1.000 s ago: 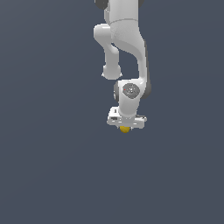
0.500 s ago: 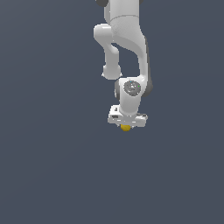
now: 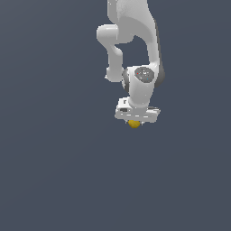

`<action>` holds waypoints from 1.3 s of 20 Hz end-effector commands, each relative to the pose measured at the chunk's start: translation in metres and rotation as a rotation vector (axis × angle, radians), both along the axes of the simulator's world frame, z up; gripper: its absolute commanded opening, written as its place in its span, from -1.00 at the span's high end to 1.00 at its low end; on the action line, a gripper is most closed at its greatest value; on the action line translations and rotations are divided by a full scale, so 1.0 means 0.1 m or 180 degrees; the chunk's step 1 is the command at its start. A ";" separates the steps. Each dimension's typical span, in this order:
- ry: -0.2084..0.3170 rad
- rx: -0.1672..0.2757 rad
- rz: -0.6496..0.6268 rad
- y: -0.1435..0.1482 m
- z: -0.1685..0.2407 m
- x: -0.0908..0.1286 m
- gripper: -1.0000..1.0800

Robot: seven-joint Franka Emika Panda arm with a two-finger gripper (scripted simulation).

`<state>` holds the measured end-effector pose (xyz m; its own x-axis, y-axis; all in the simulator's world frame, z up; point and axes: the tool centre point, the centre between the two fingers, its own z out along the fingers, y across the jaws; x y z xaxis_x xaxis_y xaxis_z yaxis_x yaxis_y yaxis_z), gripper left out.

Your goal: Pick up the object and move it to a goal position.

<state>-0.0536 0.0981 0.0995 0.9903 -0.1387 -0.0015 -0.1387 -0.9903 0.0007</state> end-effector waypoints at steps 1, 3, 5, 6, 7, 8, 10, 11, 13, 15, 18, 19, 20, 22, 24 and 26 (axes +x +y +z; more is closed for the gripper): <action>-0.0006 0.0000 0.0001 0.08 0.24 -0.04 1.00; -0.0006 0.0000 0.0001 0.15 0.45 -0.08 1.00; -0.0006 -0.0002 0.0001 0.23 0.67 -0.12 1.00; -0.0006 -0.0002 0.0001 0.27 0.79 -0.14 1.00; -0.0006 -0.0002 0.0001 0.31 0.91 -0.16 1.00; -0.0006 -0.0002 0.0001 0.35 1.03 -0.18 1.00; -0.0006 -0.0002 0.0001 0.42 1.25 -0.22 1.00; -0.0006 -0.0002 0.0001 0.46 1.36 -0.24 1.00; -0.0006 -0.0002 0.0001 0.53 1.58 -0.27 1.00; -0.0006 -0.0002 0.0001 0.60 1.77 -0.30 1.00; -0.0006 -0.0002 0.0001 0.69 2.04 -0.34 1.00; -0.0006 -0.0002 0.0001 0.72 2.11 -0.35 1.00; -0.0006 -0.0002 0.0001 0.75 2.18 -0.35 1.00; -0.0006 -0.0002 0.0001 0.79 2.31 -0.37 1.00; -0.0005 0.0000 0.0000 0.83 2.41 -0.38 1.00; -0.0005 0.0000 0.0000 0.86 2.49 -0.39 1.00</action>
<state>-0.0914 0.1817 0.3417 0.9904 -0.1382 0.0006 -0.1382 -0.9904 0.0004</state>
